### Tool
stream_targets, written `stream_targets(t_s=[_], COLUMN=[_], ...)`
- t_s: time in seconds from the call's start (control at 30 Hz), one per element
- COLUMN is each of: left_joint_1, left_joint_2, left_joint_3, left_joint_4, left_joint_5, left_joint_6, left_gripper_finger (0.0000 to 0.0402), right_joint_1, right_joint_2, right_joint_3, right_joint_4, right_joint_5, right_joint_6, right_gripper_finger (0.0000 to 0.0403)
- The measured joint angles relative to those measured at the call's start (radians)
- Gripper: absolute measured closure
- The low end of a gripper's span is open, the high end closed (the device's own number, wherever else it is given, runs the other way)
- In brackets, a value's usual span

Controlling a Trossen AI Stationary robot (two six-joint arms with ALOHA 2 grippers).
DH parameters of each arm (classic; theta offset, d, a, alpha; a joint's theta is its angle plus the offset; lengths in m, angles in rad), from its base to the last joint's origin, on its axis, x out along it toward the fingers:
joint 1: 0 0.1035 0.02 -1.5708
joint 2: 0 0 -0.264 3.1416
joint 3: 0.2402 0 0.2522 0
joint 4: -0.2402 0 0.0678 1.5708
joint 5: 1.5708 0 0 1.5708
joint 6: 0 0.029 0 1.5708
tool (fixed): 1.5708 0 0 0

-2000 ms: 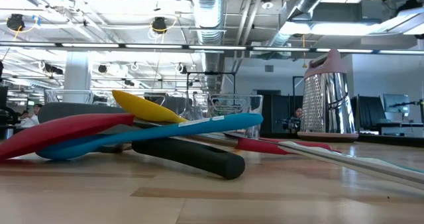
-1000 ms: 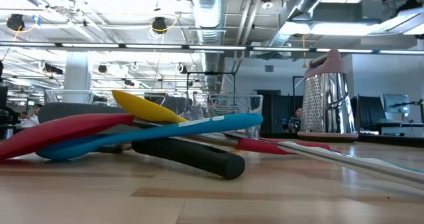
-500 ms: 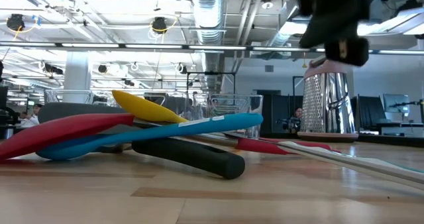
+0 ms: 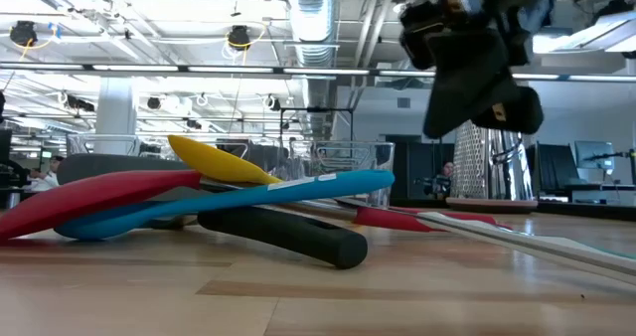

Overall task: Pick & Place Kitchen Items
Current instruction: Put the blue patterned knife into the left transparent bin

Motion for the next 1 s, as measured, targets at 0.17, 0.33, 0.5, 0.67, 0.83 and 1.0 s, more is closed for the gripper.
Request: stream_targets(t_s=[0.17, 0.33, 0.5, 0.67, 0.83, 1.0], left_joint_1=[0.0, 0.0, 0.0, 0.0, 0.0, 0.0], left_joint_2=[0.0, 0.0, 0.0, 0.0, 0.0, 0.0], left_joint_3=[0.0, 0.0, 0.0, 0.0, -0.002, -0.002], left_joint_4=[-0.009, -0.018, -0.04, -0.059, -0.062, -0.061], left_joint_5=[0.0, 0.0, 0.0, 0.0, 0.0, 0.0], left_joint_6=[0.0, -0.002, -0.019, -0.019, -0.019, -0.019], left_gripper_finger=[0.0399, 0.0399, 0.0399, 0.0399, 0.0399, 0.0399], right_joint_1=[0.028, 0.052, 0.08, 0.111, 0.134, 0.144], right_joint_2=[0.115, 0.223, 0.302, 0.347, 0.355, 0.356], right_joint_3=[0.193, 0.322, 0.425, 0.53, 0.589, 0.589], right_joint_4=[-0.246, -0.317, -0.361, -0.52, -0.579, -0.594], right_joint_5=[0.026, 0.026, 0.006, 0.006, 0.003, 0.003], right_joint_6=[0.089, 0.148, 0.224, 0.315, 0.357, 0.385], right_gripper_finger=[0.0403, 0.0403, 0.0403, 0.0403, 0.0403, 0.0403])
